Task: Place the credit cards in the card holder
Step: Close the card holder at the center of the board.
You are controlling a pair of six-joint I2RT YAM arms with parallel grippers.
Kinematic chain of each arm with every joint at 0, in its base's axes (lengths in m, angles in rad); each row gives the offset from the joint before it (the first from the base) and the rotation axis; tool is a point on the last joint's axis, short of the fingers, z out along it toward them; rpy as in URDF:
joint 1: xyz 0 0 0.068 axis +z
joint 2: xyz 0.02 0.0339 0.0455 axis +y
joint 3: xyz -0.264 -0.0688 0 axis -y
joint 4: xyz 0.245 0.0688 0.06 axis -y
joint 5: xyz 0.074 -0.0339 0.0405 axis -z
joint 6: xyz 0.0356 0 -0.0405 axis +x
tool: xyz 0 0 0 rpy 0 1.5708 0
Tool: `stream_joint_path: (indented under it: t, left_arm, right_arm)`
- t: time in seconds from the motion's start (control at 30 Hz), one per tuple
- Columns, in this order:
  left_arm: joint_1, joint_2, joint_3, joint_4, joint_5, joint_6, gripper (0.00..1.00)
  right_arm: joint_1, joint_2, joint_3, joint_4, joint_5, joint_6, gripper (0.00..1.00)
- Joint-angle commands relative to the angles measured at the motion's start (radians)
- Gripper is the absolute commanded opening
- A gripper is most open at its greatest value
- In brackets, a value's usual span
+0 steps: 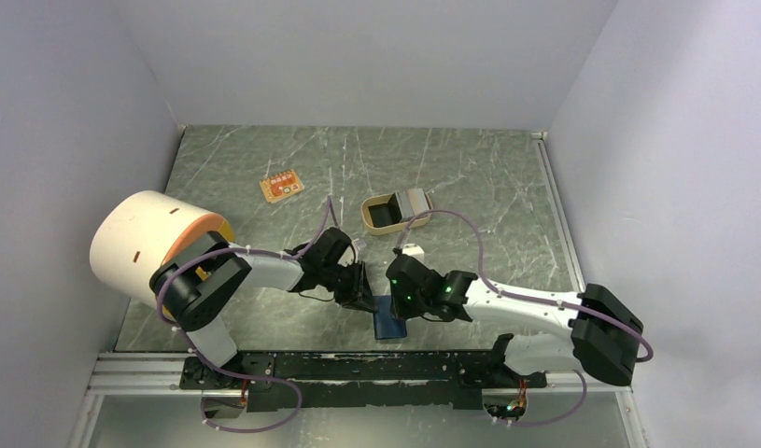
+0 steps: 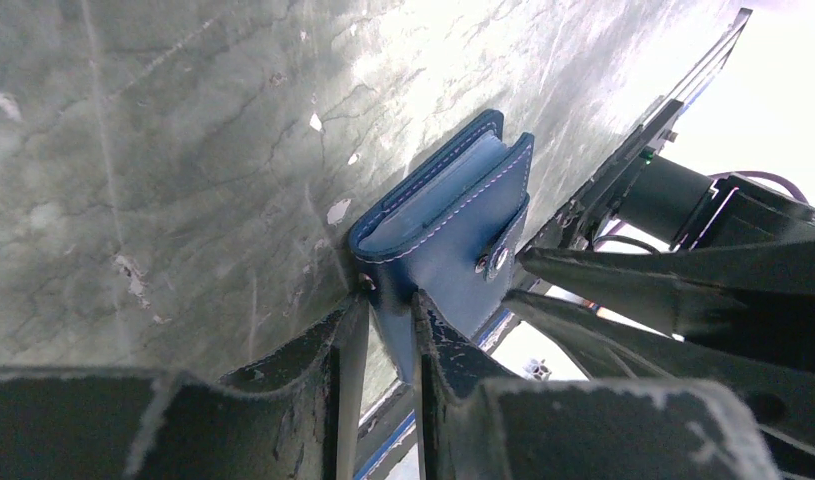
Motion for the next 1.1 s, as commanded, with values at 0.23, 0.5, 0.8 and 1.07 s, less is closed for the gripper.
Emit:
stream_joint_path:
  t: [0.23,0.5,0.8,1.07]
  left_arm:
    - [-0.010,0.007,-0.009,0.059,0.014,-0.030,0.27]
    - [-0.010,0.005,-0.024,0.074,0.021,-0.035,0.27]
    - [-0.010,0.002,-0.030,0.072,0.020,-0.028,0.27]
    - [-0.010,-0.012,-0.031,0.066,0.011,-0.029,0.27]
  right_arm:
    - [0.113,0.000,0.133,-0.190,0.225,0.102,0.28]
    - [0.174,0.121,0.219,-0.279,0.314,0.156,0.28]
    - [0.199,0.217,0.251,-0.277,0.347,0.159,0.25]
    - [0.212,0.252,0.260,-0.302,0.367,0.171,0.19]
